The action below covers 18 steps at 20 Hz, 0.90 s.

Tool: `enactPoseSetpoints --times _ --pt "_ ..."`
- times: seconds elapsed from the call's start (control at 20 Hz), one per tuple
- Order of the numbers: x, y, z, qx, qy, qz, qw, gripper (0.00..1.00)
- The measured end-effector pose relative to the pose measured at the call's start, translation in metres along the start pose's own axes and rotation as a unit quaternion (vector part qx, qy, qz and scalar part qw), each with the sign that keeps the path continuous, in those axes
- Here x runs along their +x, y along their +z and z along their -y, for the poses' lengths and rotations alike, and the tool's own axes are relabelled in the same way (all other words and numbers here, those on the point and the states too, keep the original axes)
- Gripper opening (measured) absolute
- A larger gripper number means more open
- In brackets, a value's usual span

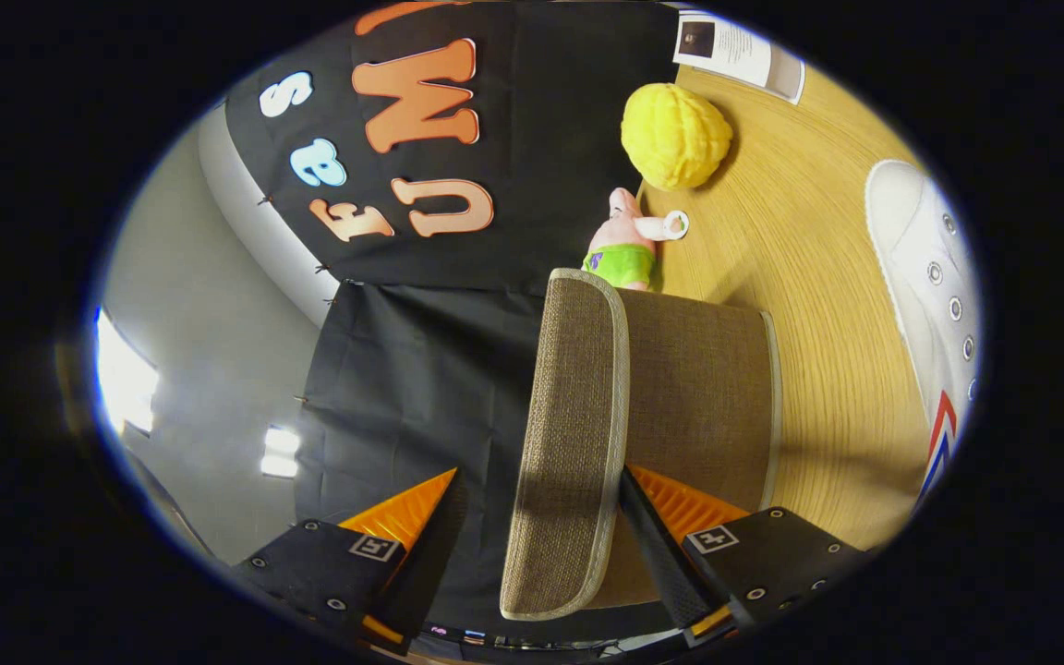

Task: Open the storage box then place both shoes into the box .Put the left shoe in first, then the right shoe, with the right side of both shoes facing outward in a uniform manner.

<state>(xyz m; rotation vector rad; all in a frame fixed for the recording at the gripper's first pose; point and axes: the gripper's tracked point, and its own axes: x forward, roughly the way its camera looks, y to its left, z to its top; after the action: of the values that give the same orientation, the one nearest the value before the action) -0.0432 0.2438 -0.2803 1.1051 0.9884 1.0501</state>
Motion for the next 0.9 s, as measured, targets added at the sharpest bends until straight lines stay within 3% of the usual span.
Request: enactPoseSetpoints --times 0.1,0.4,0.5,0.65,0.75,0.9 --pt "-0.002 0.003 -0.013 0.001 0.014 0.009 1.0 0.95" --pt "-0.003 0.011 -0.041 -0.017 0.015 0.035 0.999 0.69" --pt "0.001 0.01 -0.048 -0.028 0.003 0.03 0.999 0.58" --pt "0.008 0.016 -0.059 -0.045 -0.017 0.05 0.998 0.25" --pt "0.016 0.015 -0.07 -0.054 -0.031 0.061 0.996 0.1" --pt "0.026 0.019 -0.086 -0.063 -0.055 0.077 0.994 0.03"
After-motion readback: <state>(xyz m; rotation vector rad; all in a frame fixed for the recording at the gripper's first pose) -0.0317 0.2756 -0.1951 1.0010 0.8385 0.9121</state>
